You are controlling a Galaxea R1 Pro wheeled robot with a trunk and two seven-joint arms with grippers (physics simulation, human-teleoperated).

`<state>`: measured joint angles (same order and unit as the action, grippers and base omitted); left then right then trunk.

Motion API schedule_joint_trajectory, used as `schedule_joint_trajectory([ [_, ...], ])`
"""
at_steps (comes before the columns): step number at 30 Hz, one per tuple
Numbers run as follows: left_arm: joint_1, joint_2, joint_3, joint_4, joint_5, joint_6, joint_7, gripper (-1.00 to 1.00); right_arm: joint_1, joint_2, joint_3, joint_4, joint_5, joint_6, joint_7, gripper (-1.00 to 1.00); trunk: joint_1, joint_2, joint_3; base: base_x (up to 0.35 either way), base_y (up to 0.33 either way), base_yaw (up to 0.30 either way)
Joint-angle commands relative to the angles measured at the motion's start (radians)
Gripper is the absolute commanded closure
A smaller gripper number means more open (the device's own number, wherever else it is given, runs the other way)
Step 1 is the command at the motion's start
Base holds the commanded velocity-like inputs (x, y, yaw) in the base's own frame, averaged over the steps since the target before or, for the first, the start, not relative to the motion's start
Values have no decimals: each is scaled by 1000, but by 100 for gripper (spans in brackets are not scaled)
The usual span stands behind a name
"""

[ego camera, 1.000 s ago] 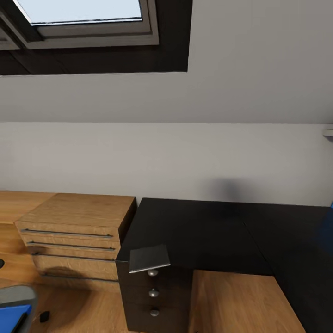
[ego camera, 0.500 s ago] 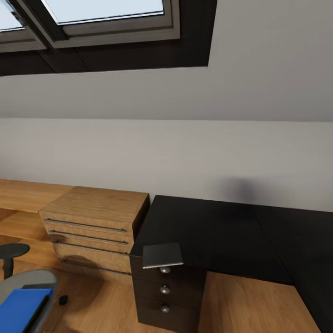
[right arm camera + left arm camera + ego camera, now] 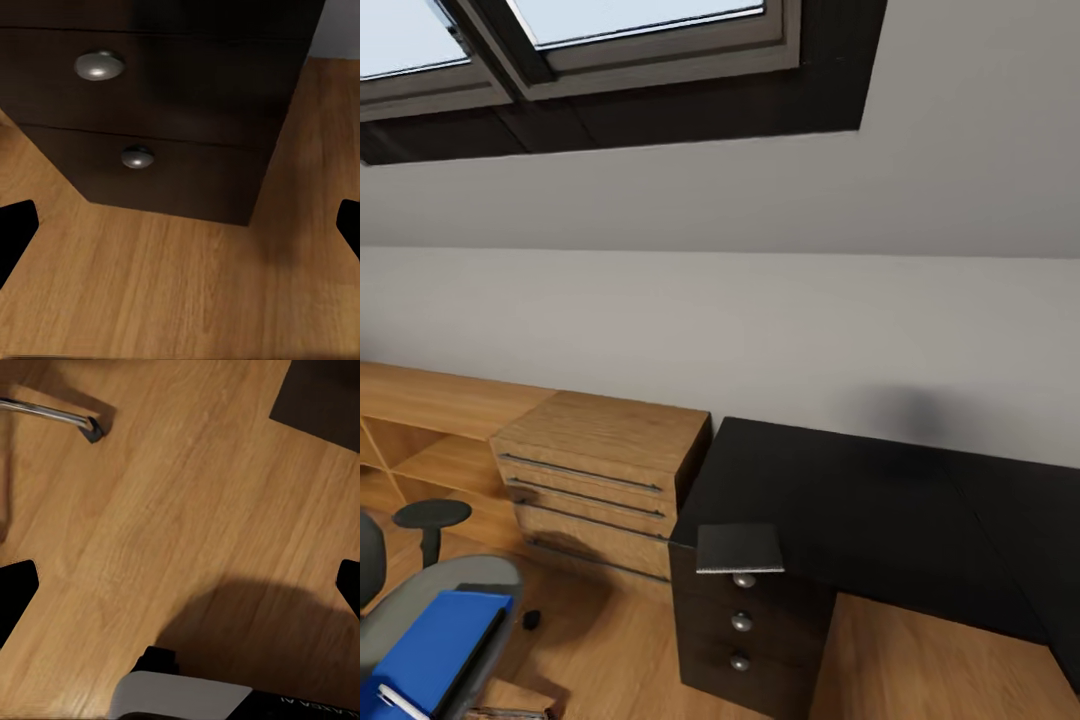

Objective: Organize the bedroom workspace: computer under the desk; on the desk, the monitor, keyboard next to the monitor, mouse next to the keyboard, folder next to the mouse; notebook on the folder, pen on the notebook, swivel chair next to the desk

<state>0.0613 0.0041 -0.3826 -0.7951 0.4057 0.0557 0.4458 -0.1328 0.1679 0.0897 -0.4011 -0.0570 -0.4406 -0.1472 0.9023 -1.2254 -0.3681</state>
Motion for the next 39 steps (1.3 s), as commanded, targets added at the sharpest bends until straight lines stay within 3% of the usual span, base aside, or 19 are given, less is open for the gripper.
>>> schedule_joint_trajectory([
  [1,0,1,-2,-3,3,6,7,-100,-1,-1,8,1,-6,-3,-8,-100,0,-1,-2,0,0,207],
  [39,0,-2,-2,16,3,5,5,-100,-1,7,8,14,-14,-4,-7,-100,0,-1,-45,0,5,210],
])
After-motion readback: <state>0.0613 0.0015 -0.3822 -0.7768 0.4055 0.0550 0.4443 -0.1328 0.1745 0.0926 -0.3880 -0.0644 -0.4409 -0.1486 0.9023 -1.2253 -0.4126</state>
